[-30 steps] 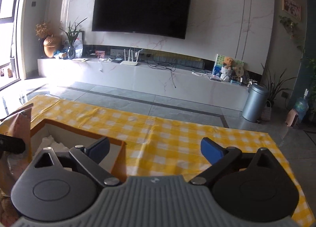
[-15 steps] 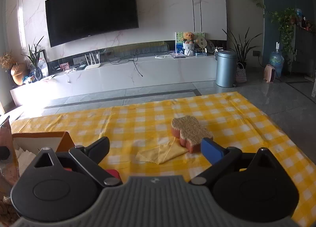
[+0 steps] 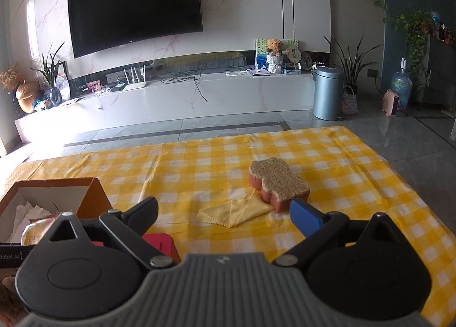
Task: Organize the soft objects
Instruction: 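Lower the Deegeo packet into the box and open the left gripper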
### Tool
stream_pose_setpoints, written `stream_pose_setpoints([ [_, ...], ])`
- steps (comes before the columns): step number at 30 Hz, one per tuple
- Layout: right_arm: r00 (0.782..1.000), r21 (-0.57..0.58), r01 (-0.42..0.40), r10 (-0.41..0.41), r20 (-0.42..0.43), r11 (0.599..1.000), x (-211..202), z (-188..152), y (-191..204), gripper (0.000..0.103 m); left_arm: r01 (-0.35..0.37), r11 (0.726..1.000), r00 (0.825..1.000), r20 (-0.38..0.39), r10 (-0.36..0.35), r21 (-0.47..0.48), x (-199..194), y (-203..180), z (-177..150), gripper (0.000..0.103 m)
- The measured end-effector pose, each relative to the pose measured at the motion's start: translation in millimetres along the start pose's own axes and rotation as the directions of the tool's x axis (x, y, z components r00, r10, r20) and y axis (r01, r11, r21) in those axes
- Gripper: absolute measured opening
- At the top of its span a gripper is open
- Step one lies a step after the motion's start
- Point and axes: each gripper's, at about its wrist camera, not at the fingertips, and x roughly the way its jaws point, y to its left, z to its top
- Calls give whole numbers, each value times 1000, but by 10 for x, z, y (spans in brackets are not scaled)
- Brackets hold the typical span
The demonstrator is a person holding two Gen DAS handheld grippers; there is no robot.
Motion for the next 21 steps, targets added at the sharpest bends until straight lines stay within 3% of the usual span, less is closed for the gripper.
stream_pose_setpoints([
  [4, 1000, -31, -3, 3, -7, 999, 8, -19, 86, 97, -24, 1000, 993, -119, 25, 6, 164, 9, -40, 62],
  [6, 1000, -52, 0, 0, -9, 999, 14, -28, 126, 97, -20, 1000, 990, -141, 18, -13, 186, 52, -49, 62],
  [8, 1000, -69, 3, -3, -12, 998, 24, -34, 152, 97, -30, 999, 989, -146, 26, -25, 177, 89, -51, 74],
  [11, 1000, -82, 2, -3, -13, 997, 22, -36, 170, 97, -101, 995, 985, -144, 97, -23, 143, 102, -70, 91],
  [16, 1000, -89, 9, -10, -14, 996, 21, -31, 161, 97, -112, 992, 991, -84, 108, -51, -9, 194, -90, 94],
  [21, 1000, -81, 14, -15, -10, 997, 3, -22, 147, 97, -146, 989, 989, -22, 147, 37, -299, 136, -41, 94],
])
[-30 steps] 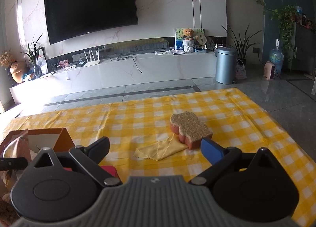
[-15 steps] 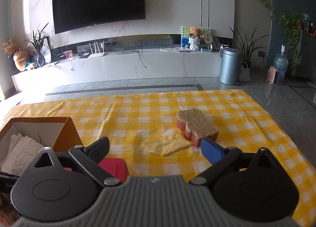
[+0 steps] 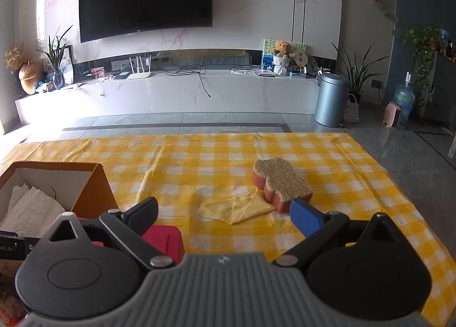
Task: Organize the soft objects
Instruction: 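Lower the Deegeo packet into the box and open the left gripper, then withdraw both open grippers from the box toward the sponge and yellow cloth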
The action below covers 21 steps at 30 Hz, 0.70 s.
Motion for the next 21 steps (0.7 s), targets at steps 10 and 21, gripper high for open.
stream_pose_setpoints([
  [10, 1000, 4, 12, -12, -17, 1000, -1, 0, -17, 97, 111, 953, 994, -36, -105, 283, -198, -275, -24, 52],
  [21, 999, 64, 28, -25, -46, 998, 11, -4, -163, 98, 86, 848, 981, -192, 19, 522, 216, -630, -408, 2],
])
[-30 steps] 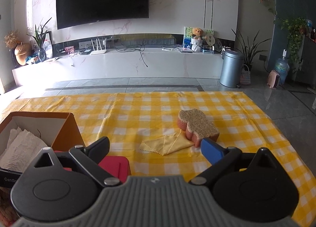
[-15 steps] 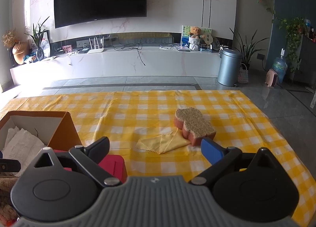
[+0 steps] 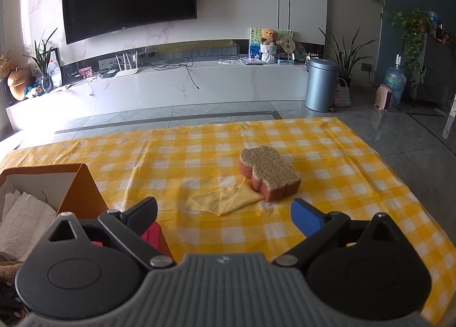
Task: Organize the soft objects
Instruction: 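Withdraw both open grippers from the box toward the sponge and yellow cloth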
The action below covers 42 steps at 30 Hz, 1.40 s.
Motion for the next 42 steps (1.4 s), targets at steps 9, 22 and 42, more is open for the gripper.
stream_pose_setpoints([
  [9, 1000, -14, -22, 22, -11, 1000, 52, 32, 22, 98, -103, 994, 990, -101, 101, -20, 293, 27, 178, 4],
  [22, 999, -38, -5, 4, -36, 999, 120, -12, 79, 98, 78, 900, 997, 20, -77, -429, 207, 640, 122, 9],
  [42, 1000, -100, -5, 5, 2, 995, -68, -14, 73, 98, 52, 907, 898, 416, 140, -417, -1167, 231, 70, 73],
])
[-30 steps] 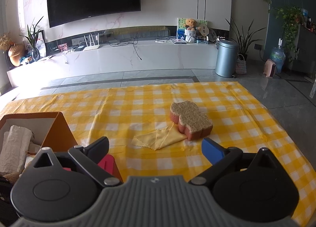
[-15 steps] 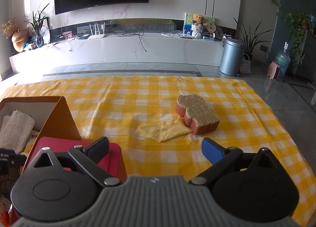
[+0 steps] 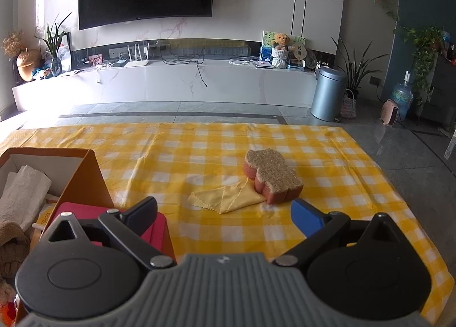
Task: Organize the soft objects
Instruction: 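Withdraw both open grippers from the box toward the sponge and yellow cloth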
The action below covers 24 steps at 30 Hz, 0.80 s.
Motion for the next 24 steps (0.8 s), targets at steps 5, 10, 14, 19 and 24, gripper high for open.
stream_pose_setpoints([
  [5, 996, 8, 66, -66, 55, 998, -173, 34, -254, 100, 38, 998, 998, 52, -40, 40, -182, -176, 84, 73],
  [10, 989, 151, 142, -145, 12, 978, -182, 9, -791, 100, 30, 996, 997, 62, -35, 78, -269, -451, 104, 73],
  [14, 991, 285, 112, -129, 40, 952, -316, -10, -1139, 100, 52, 994, 998, 17, -54, 95, -170, -751, 86, 73],
  [19, 997, 325, 66, -78, 24, 944, -226, -110, -1313, 100, 196, 969, 971, -170, -170, 152, 83, -1171, -8, 73],
  [24, 995, 392, 82, -54, -82, 916, 172, -273, -1457, 100, 217, 951, 959, -232, -165, 220, 343, -1568, -112, 73],
])
